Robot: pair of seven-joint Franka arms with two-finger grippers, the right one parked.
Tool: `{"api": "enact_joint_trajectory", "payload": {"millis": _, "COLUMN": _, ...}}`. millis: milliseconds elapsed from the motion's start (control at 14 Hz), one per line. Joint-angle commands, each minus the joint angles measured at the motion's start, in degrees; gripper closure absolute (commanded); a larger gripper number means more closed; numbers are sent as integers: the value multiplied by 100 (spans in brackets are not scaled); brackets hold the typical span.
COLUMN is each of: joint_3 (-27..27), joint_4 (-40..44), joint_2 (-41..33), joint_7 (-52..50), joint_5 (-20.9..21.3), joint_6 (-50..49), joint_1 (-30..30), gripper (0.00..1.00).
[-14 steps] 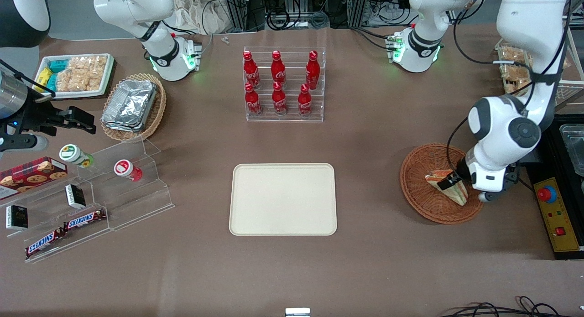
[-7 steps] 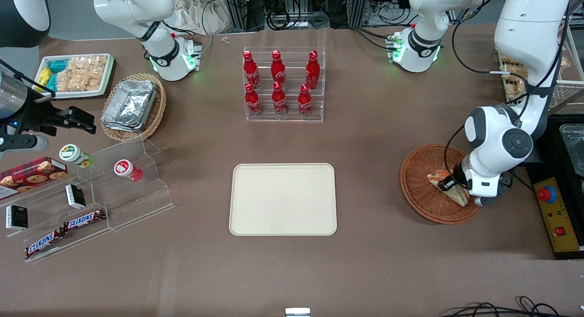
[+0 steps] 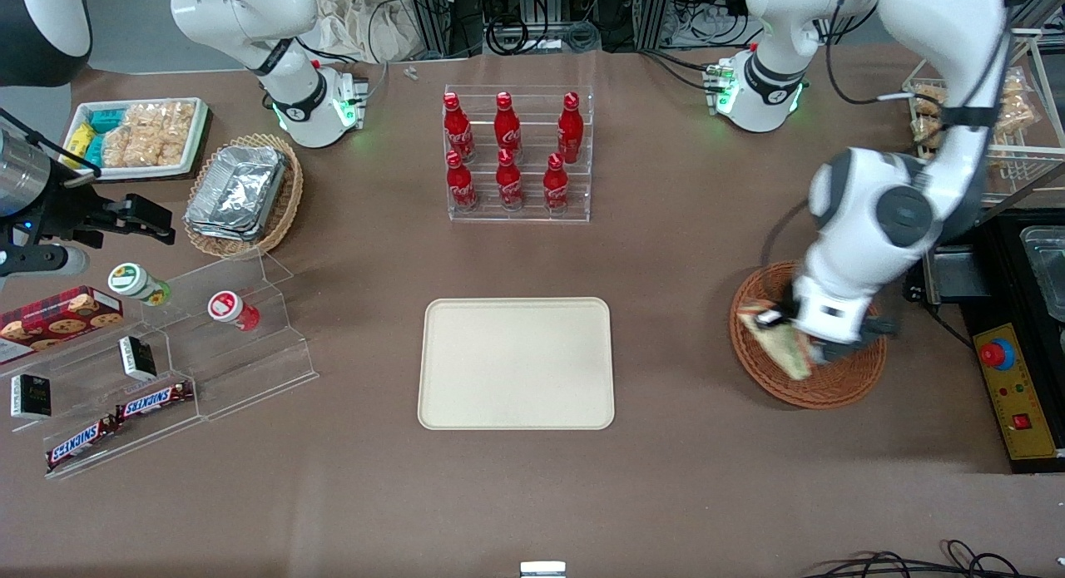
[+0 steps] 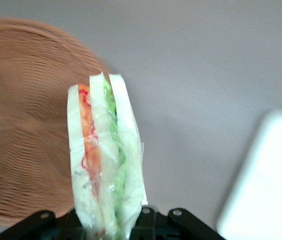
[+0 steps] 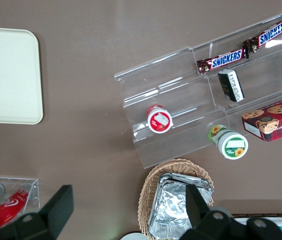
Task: Place sandwich from basket to tray
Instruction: 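Lift the sandwich and carry it with the left gripper to the cream tray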
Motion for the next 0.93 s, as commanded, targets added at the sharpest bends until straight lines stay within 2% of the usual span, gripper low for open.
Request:
{"api": "enact_joint_trajectory", "payload": {"millis": 0, "joint_3": -340, "joint_4": 164, "joint_2": 443, "joint_7": -38, "joint_5": 387, "joint_6": 293, "joint_1": -460, "gripper": 100}}
{"api": "enact_joint_trajectory", "payload": {"millis": 214, "joint_3": -331, "joint_4": 654, "joint_2": 1381, "joint_7": 155, "joint_5": 730, "joint_6": 1101, "joint_1": -1303, "gripper": 100}}
{"api": "enact_joint_trajectory", "payload": {"millis": 429, "joint_3": -331, "joint_4": 1471, "joint_2": 2287, "joint_7": 94, "joint_5": 1326, "joint_6": 1367, "joint_1": -1429, "gripper": 100}}
{"api": "enact_joint_trajectory", "payload": {"millis": 500, "joint_3": -340, "joint_4": 1708, "joint_2": 2524, "joint_7": 94, "joint_5": 1555, "joint_6": 1376, "joint_1": -1429, "gripper": 95}}
{"api": "enact_joint_trajectory", "payload": {"millis": 571, "joint_3": -340, "joint_4": 1841, "joint_2": 2692, "joint_7": 85, "joint_5": 1783, "joint_6": 1376, "joint_1": -1429, "gripper": 87}}
{"api": "enact_joint_trajectory", "payload": {"millis": 643, "joint_3": -340, "joint_4": 1895, "joint_2": 2815, "joint_7": 68, "joint_5": 1986, "joint_6": 1428, "joint_1": -1429, "gripper": 72}}
{"api": "enact_joint_trajectory", "payload": {"millis": 714, "joint_3": -340, "joint_4": 1956, "joint_2": 2921, "joint_7": 67, "joint_5": 2066, "joint_6": 1629, "joint_1": -1429, "gripper": 66}}
{"api": "enact_joint_trajectory", "payload": {"millis": 786, "joint_3": -340, "joint_4": 1974, "joint_2": 2948, "joint_7": 41, "joint_5": 2102, "joint_6": 1796, "joint_1": -1429, "gripper": 35}}
{"api": "enact_joint_trajectory", "payload": {"millis": 857, "joint_3": -340, "joint_4": 1957, "joint_2": 2940, "joint_7": -20, "joint_5": 2102, "joint_6": 1824, "joint_1": -1438, "gripper": 20}}
